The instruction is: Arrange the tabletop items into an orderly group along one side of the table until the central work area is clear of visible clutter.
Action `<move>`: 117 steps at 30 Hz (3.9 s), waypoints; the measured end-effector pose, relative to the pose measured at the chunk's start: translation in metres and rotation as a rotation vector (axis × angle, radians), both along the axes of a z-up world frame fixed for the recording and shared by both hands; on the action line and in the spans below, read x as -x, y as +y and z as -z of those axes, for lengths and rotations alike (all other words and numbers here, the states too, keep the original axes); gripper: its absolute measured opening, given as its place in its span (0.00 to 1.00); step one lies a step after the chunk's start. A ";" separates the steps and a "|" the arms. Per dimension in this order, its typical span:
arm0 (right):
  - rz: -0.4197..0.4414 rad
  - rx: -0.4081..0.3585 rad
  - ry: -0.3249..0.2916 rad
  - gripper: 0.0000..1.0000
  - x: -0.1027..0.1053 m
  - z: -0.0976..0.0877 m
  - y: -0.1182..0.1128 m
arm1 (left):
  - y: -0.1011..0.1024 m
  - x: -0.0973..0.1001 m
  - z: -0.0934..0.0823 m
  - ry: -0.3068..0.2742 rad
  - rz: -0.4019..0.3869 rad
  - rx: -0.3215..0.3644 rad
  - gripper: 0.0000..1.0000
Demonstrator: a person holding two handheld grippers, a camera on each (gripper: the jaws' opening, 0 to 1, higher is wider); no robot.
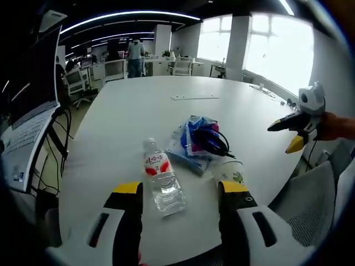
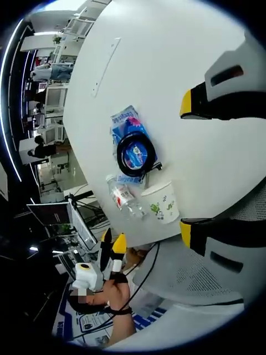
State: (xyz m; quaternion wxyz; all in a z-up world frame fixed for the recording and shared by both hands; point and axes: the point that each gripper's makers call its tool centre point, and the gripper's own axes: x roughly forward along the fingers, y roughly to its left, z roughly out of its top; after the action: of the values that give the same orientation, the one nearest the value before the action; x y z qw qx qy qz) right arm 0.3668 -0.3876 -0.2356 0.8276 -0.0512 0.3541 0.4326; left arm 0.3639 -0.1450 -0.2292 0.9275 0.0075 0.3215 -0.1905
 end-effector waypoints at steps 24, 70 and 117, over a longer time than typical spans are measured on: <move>-0.017 0.013 0.021 0.72 0.006 0.008 -0.001 | 0.001 0.005 0.005 0.018 0.008 -0.014 0.55; -0.002 0.009 0.025 0.72 0.011 0.008 -0.006 | 0.002 0.002 0.005 0.021 -0.001 -0.009 0.54; 0.034 0.029 0.038 0.72 0.024 0.010 -0.017 | 0.016 -0.032 0.045 0.116 -0.073 -0.028 0.51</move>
State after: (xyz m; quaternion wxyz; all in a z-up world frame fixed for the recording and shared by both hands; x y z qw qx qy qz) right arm 0.3423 -0.4042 -0.2452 0.8270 -0.0490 0.3771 0.4141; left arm 0.3963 -0.1294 -0.2744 0.9135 -0.0021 0.3773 -0.1521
